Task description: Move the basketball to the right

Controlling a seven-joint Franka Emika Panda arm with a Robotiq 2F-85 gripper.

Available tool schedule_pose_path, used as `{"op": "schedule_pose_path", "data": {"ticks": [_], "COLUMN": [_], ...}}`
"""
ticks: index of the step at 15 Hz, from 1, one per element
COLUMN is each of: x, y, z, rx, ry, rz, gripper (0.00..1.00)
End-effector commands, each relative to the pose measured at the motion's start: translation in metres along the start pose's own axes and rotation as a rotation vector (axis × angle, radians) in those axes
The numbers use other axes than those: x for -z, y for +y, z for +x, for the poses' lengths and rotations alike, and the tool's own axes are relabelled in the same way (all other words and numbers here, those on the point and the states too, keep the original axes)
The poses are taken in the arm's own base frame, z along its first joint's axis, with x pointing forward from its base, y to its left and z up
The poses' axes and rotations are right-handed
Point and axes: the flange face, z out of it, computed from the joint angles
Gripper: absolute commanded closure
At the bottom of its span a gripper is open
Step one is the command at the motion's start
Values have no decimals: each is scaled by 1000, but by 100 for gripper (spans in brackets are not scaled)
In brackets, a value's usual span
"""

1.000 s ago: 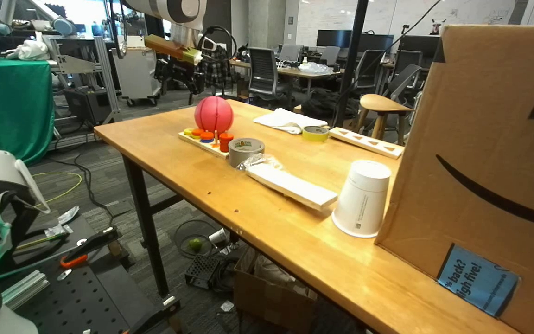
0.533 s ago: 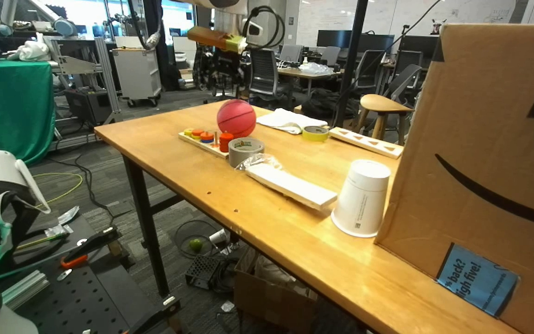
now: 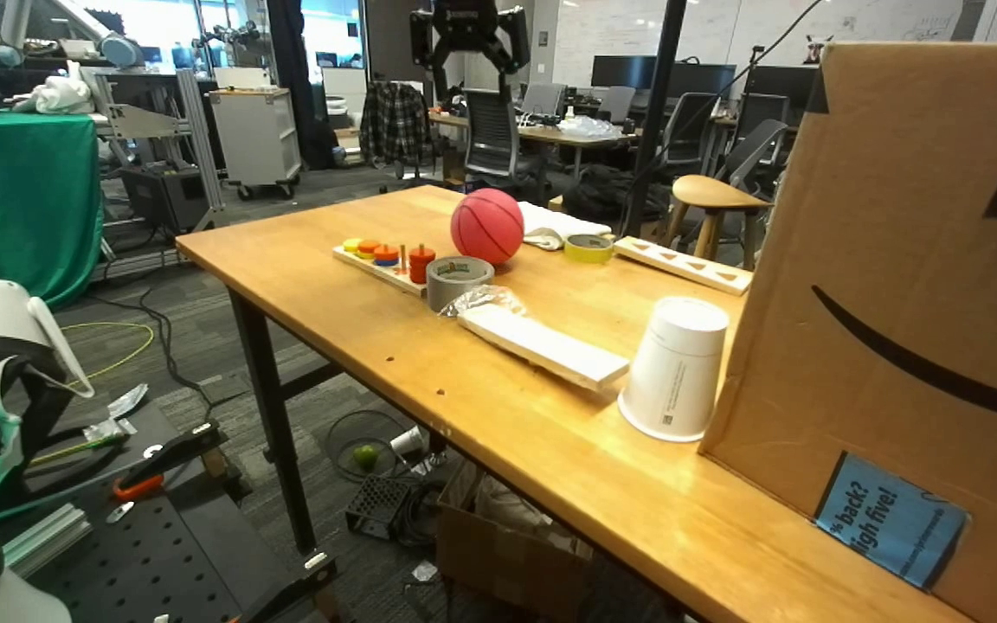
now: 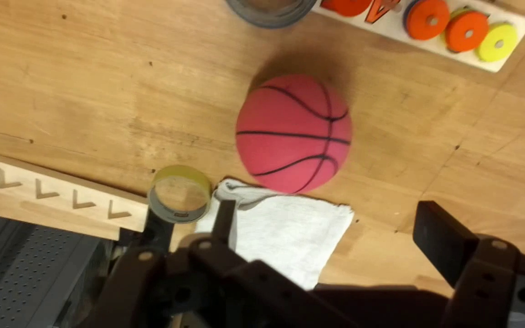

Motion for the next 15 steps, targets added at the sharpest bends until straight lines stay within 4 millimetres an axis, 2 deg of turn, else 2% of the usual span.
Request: {"op": "schedule_pose_path", "data": {"ticks": [1,4,7,11,15], "x": [-5,-29,-46,-57,-62], "y": [-58,-110,-145,-173,-191], "z": [-52,-80,-96,-98,-87], "rx": [116,197,254,309,345], "ry": [16,-12,-27,-14,3], "rz": [86,160,199,212,215], "gripper": [0,0,0,0,0]}}
